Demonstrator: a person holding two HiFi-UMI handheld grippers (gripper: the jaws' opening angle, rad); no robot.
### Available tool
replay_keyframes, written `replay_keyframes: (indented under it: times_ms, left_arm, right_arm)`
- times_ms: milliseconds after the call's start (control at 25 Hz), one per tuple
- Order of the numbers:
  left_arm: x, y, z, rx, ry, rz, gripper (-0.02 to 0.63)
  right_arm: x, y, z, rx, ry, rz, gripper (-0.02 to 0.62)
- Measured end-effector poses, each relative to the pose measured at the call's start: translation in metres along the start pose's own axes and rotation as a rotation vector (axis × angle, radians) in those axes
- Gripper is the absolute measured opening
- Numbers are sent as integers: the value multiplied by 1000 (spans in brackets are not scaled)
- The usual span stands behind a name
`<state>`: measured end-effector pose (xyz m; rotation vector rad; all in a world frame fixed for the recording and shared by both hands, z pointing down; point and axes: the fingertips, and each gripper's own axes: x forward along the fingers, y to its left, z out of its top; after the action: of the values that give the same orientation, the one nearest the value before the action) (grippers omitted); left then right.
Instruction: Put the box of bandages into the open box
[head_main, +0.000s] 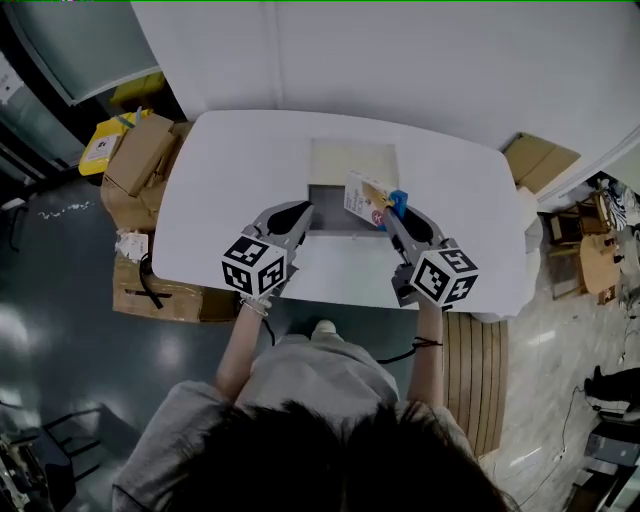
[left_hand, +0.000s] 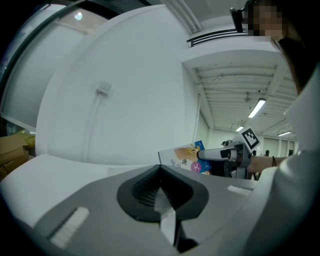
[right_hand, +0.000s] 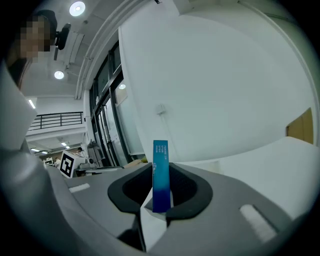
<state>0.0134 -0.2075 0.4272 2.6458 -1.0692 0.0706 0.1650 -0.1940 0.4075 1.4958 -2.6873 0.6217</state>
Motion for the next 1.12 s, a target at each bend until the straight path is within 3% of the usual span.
replay_keyframes:
  times_ms: [520, 1120]
  left_arm:
    - [14, 14, -22, -41, 76, 4, -12]
    - [34, 38, -65, -152, 181, -22, -12]
  right_arm:
    - [32, -14, -19, 55, 94, 51, 103]
    - [76, -32, -66, 191, 304, 67, 103]
